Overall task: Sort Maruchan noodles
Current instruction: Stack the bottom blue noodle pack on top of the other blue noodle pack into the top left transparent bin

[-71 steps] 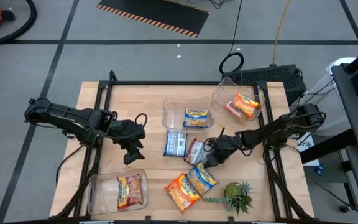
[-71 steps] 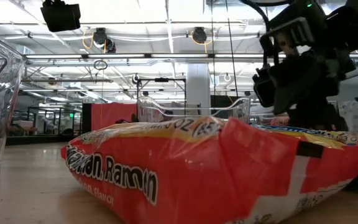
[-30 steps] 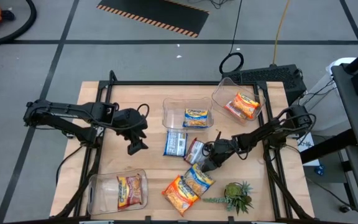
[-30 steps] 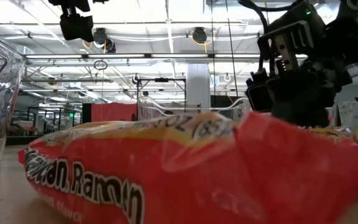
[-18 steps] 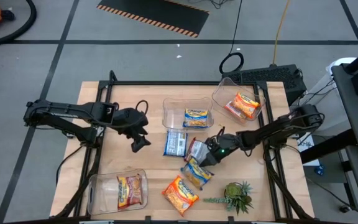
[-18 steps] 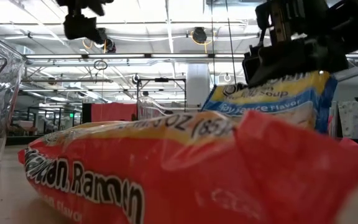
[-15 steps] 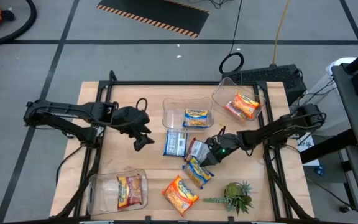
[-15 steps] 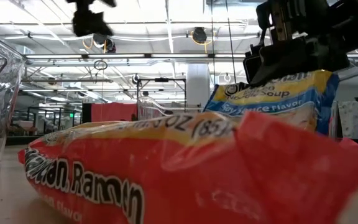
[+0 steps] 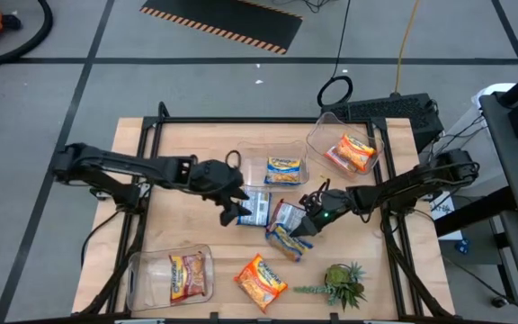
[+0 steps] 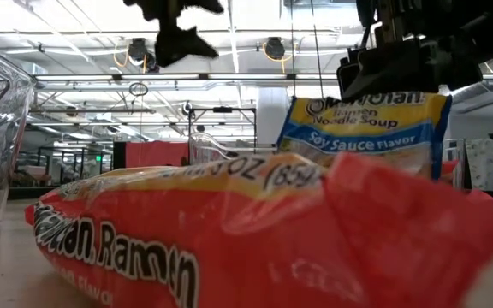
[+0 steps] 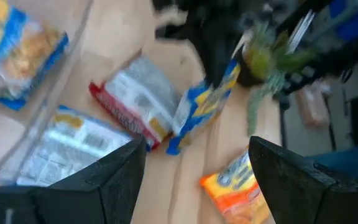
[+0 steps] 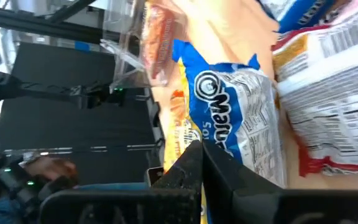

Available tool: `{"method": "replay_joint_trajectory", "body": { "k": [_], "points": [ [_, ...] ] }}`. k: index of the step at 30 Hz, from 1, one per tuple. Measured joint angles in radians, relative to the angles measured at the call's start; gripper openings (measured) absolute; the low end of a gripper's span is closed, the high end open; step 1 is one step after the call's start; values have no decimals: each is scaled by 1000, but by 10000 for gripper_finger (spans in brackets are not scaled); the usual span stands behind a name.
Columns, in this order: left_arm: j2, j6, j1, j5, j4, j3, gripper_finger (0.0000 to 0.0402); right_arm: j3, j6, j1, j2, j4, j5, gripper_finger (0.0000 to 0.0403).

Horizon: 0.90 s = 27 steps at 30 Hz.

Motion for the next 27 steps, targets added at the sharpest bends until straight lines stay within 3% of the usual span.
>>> {"method": "replay_joint_trajectory", "body": {
  "k": [9, 27],
  "points": [
    [140, 148, 0, 51, 122, -2, 289, 1, -42, -24, -2, -29, -5, 0],
    [367, 162, -12, 158, 389, -1, 289, 1, -69, -39, -2, -27, -79, 0]
  ]
}}
